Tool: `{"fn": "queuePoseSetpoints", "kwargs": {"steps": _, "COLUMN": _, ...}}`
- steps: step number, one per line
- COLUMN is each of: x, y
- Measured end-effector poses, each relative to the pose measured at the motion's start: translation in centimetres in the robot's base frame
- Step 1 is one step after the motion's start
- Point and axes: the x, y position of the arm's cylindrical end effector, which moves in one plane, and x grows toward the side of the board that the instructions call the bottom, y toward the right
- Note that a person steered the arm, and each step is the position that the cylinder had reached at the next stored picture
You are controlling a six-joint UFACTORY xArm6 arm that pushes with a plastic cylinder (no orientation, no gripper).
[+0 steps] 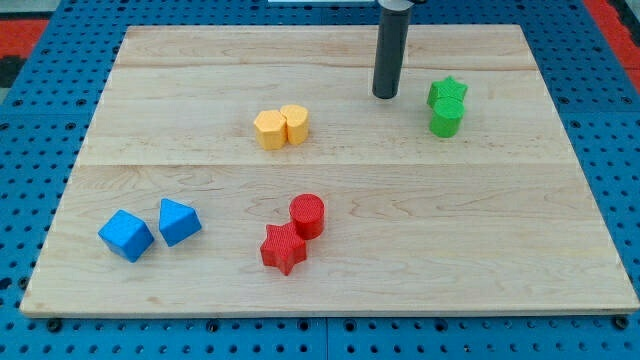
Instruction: Separate the green blocks
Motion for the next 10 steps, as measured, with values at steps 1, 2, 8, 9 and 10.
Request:
{"fn": "queuePoseSetpoints", "kwargs": {"steps": 1, "x": 0.0, "y": 1.7}}
{"fn": "queuePoseSetpoints", "kwargs": {"steps": 2, "x": 0.0, "y": 1.9}}
{"fn": "queuePoseSetpoints", "kwargs": {"steps": 8, "x": 12.3, "y": 7.9}}
{"fn": "queuePoseSetpoints", "kwargs": {"steps": 9, "x": 9.9, "y": 9.6}}
{"fn": "queuePoseSetpoints", "kwargs": {"steps": 10, "x": 8.6, "y": 13.3}}
